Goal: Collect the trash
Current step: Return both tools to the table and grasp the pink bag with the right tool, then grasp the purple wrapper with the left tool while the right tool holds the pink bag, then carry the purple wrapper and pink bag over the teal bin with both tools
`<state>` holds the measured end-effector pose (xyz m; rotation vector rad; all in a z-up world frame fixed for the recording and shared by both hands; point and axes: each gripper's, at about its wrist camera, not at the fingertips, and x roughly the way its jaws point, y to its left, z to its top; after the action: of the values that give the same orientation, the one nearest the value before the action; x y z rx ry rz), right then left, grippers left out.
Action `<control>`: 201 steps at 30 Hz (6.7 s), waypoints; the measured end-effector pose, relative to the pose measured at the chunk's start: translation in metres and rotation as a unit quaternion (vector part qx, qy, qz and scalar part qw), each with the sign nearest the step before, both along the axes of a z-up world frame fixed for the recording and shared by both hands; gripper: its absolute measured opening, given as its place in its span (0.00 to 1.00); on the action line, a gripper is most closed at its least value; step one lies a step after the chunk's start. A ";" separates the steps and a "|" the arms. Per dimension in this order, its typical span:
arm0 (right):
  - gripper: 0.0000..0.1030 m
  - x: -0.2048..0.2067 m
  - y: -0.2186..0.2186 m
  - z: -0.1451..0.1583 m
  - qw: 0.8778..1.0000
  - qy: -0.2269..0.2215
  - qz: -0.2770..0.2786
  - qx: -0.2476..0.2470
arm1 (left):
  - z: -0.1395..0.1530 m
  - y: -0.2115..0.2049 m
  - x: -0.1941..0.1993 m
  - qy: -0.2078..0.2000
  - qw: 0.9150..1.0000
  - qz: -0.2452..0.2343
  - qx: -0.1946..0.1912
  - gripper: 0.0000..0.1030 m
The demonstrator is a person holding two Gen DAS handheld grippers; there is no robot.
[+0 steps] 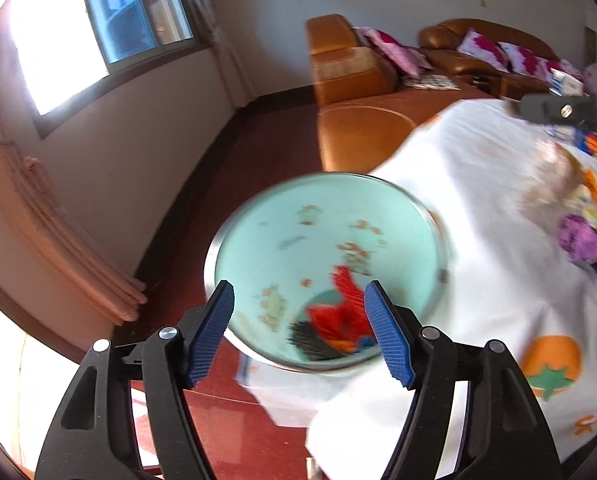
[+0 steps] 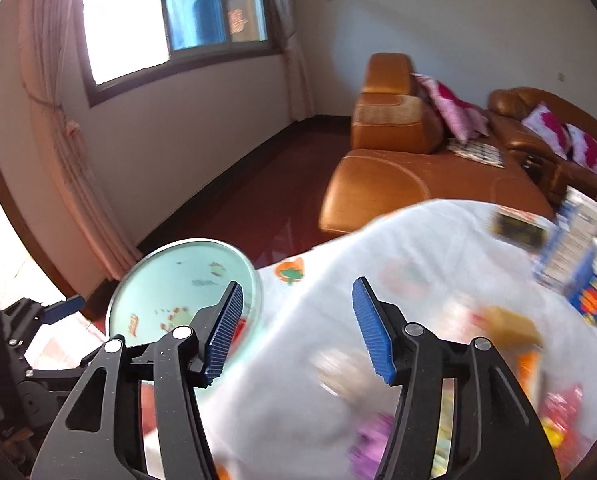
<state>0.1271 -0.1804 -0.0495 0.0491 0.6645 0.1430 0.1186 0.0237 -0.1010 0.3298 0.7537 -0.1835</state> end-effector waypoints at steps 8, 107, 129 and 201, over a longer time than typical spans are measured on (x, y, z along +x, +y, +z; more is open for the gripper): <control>0.63 -0.106 -0.114 -0.001 0.993 -0.020 -0.116 0.016 | -0.008 -0.053 -0.035 0.004 0.998 -0.057 0.010 0.71; 0.28 -0.184 -0.179 -0.028 0.991 -0.035 -0.124 0.026 | 0.038 -0.139 -0.084 -0.027 0.990 -0.142 0.007 0.13; 0.28 -0.124 -0.146 -0.011 0.996 -0.035 -0.082 0.020 | 0.047 -0.091 -0.052 -0.039 0.994 -0.098 0.027 0.13; 0.28 0.011 0.019 -0.008 0.997 -0.020 0.067 -0.038 | 0.010 0.023 0.024 -0.027 0.996 0.031 0.077 0.13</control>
<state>0.1381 -0.1610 -0.0571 -0.0719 0.6319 0.2461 0.1424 0.0467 -0.0914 0.4559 0.7257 -0.0571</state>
